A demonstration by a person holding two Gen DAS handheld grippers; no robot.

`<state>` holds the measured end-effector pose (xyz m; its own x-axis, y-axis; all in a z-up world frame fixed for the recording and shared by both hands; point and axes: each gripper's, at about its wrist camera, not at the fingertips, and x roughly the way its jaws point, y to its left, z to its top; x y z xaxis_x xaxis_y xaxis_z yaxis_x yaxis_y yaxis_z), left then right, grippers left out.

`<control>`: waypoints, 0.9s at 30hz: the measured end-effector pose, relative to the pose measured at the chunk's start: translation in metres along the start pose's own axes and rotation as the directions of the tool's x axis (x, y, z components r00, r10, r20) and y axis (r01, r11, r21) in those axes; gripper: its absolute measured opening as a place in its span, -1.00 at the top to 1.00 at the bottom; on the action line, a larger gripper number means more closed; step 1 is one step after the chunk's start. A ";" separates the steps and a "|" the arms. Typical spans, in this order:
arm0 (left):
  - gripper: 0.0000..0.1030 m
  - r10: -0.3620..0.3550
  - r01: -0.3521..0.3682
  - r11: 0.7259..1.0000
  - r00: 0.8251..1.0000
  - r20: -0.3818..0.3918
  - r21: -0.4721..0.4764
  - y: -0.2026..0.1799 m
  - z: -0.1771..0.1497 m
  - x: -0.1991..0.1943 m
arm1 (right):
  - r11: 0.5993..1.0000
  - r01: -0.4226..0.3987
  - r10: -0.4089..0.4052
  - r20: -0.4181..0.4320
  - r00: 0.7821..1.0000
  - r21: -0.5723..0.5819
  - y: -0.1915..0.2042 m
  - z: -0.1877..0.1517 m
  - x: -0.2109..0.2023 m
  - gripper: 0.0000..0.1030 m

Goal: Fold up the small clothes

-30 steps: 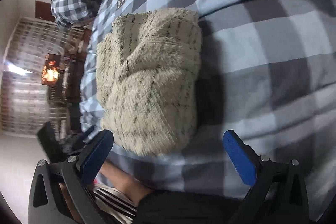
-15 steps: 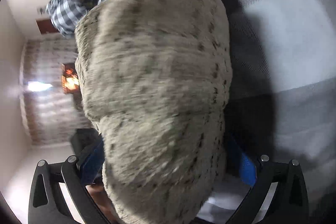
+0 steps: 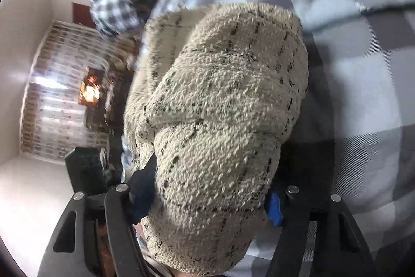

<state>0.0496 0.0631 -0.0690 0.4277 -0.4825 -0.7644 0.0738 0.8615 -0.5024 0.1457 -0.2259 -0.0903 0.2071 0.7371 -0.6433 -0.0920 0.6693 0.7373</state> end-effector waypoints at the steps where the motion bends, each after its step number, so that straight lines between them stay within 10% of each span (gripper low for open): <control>1: 0.34 -0.033 0.033 0.999 0.999 0.025 -0.005 -0.004 0.003 -0.007 | 1.000 -0.005 0.006 0.028 1.000 -0.017 0.004 0.001 -0.007 -0.24; 9: 0.35 -0.050 0.040 0.997 0.986 0.157 0.068 -0.029 0.093 -0.034 | 0.983 -0.020 0.057 0.198 0.979 -0.184 0.050 0.054 -0.051 -0.24; 18: 0.35 0.016 -0.027 0.997 0.990 0.140 0.073 -0.021 0.228 0.067 | 0.988 0.019 0.013 0.207 0.978 -0.153 0.022 0.185 0.001 -0.24; 24: 0.34 0.110 -0.110 0.994 0.994 -0.002 0.012 0.024 0.246 0.162 | 0.995 0.099 -0.096 0.111 0.989 -0.024 -0.032 0.213 0.059 -0.25; 27: 0.15 0.043 -0.041 0.997 0.999 0.028 -0.069 0.039 0.242 0.161 | 0.997 0.076 -0.078 0.147 0.986 0.020 -0.053 0.200 0.069 -0.44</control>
<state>0.3393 0.0575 -0.1139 0.4556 -0.4405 -0.7736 -0.0064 0.8674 -0.4976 0.3596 -0.2296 -0.1327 0.3546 0.6611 -0.6612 -0.0562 0.7210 0.6907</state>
